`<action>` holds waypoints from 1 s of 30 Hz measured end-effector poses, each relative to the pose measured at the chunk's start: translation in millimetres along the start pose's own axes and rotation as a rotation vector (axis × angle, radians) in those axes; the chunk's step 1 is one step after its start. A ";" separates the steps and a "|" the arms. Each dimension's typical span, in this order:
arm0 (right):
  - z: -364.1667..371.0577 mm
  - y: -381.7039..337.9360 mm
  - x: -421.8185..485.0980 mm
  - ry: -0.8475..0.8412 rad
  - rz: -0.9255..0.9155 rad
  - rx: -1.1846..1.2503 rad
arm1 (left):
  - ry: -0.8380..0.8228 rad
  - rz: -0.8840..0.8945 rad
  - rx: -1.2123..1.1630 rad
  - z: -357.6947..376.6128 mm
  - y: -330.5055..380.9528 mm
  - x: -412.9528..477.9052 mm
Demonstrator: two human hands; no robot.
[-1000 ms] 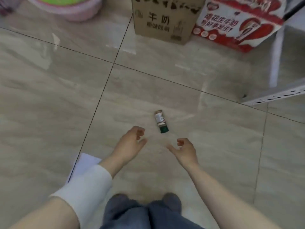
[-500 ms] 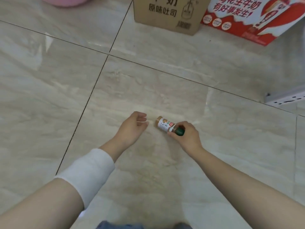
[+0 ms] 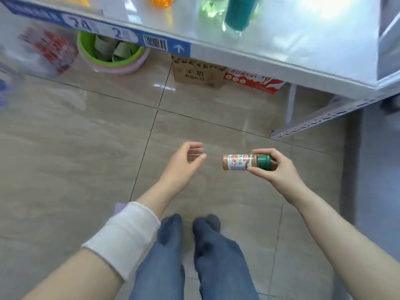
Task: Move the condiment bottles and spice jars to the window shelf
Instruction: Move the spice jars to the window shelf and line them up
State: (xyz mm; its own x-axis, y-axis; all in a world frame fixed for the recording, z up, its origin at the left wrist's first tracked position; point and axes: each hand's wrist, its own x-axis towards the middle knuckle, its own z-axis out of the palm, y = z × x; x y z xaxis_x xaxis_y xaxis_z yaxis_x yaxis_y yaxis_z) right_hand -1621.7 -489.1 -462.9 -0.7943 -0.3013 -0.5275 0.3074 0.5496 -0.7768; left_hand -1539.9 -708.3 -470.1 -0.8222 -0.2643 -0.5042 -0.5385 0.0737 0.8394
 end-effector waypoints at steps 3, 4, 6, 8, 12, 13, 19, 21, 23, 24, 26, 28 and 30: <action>-49.1 -77.1 -59.2 0.007 -0.025 0.050 | -0.062 0.012 0.016 -3.4 88.7 -62.7; -64.6 -100.1 -77.2 0.016 -0.033 0.068 | -0.079 0.023 0.026 -3.6 114.8 -80.0; -93.1 -138.8 -111.6 0.027 -0.058 0.099 | -0.090 0.048 0.020 -3.0 160.3 -110.3; -122.1 -169.0 -141.4 0.042 -0.096 0.123 | -0.086 0.089 -0.003 1.9 200.3 -131.1; -179.2 -210.1 -190.6 -0.003 -0.161 0.104 | -0.156 0.187 -0.040 25.7 269.4 -159.1; -192.6 -218.3 -200.1 -0.005 -0.179 0.099 | -0.185 0.210 -0.058 33.9 284.8 -165.1; -254.8 -264.9 -236.2 0.002 -0.302 0.095 | -0.381 0.248 -0.110 75.5 352.2 -191.2; -270.9 -279.8 -242.7 0.013 -0.337 0.120 | -0.438 0.255 -0.110 81.7 371.7 -194.0; -286.0 -293.3 -245.2 0.011 -0.376 0.160 | -0.473 0.266 -0.111 84.9 391.9 -193.6; -293.0 -300.9 -246.1 0.010 -0.387 0.174 | -0.483 0.274 -0.118 86.1 402.5 -192.0; -305.4 -316.3 -244.9 0.023 -0.398 0.188 | -0.486 0.298 -0.155 88.2 424.4 -187.8; -316.5 -334.6 -242.5 0.077 -0.403 0.211 | -0.461 0.342 -0.166 89.6 447.3 -181.2; -326.1 -353.6 -238.1 0.132 -0.434 0.267 | -0.417 0.415 -0.161 90.2 470.3 -172.9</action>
State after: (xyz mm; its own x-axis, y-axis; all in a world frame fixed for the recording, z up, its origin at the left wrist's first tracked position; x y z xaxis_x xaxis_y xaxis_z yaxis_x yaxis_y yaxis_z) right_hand -1712.2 -357.7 49.5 -0.9323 -0.3466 -0.1035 0.0449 0.1732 -0.9839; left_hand -1667.6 -541.2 -6.5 -0.9779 0.1564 -0.1386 -0.1501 -0.0646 0.9866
